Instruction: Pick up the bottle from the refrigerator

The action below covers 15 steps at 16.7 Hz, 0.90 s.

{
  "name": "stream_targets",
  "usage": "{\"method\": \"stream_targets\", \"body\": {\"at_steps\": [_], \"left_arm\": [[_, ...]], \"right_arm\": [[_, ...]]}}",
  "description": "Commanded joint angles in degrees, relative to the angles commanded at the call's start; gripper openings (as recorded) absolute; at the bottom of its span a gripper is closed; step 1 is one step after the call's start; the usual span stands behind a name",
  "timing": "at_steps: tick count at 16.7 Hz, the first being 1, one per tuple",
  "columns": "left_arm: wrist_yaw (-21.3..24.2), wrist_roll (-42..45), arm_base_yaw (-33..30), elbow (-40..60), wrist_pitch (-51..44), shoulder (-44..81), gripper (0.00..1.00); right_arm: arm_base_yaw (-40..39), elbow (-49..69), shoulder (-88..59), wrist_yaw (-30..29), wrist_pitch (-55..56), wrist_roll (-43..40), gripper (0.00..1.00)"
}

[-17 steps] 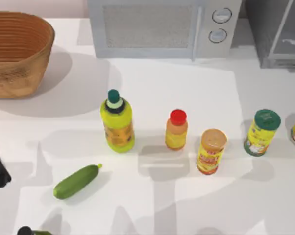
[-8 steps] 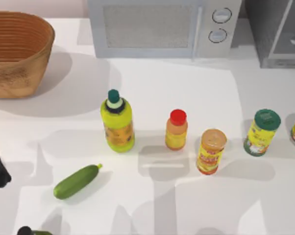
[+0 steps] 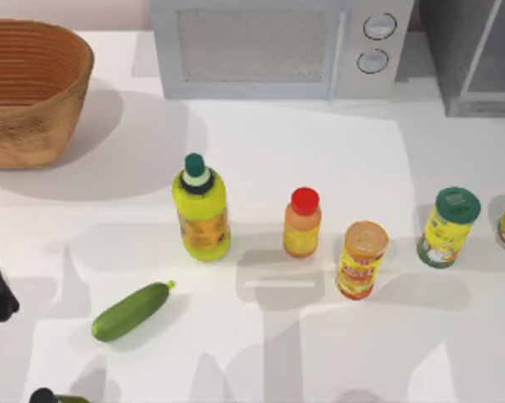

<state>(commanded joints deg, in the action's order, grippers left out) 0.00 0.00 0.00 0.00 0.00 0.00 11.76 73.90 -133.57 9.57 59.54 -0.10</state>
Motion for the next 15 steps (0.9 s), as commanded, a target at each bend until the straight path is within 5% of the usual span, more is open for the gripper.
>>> {"method": "stream_targets", "body": {"at_steps": [6,15], "left_arm": [[0.0,0.0,0.0,0.0,0.0,0.0,1.00],[0.0,0.0,0.0,0.0,0.0,0.0,1.00]], "right_arm": [[0.0,0.0,0.0,0.0,0.0,0.0,0.02],[0.2,0.0,0.1,0.0,0.0,0.1,0.00]]}}
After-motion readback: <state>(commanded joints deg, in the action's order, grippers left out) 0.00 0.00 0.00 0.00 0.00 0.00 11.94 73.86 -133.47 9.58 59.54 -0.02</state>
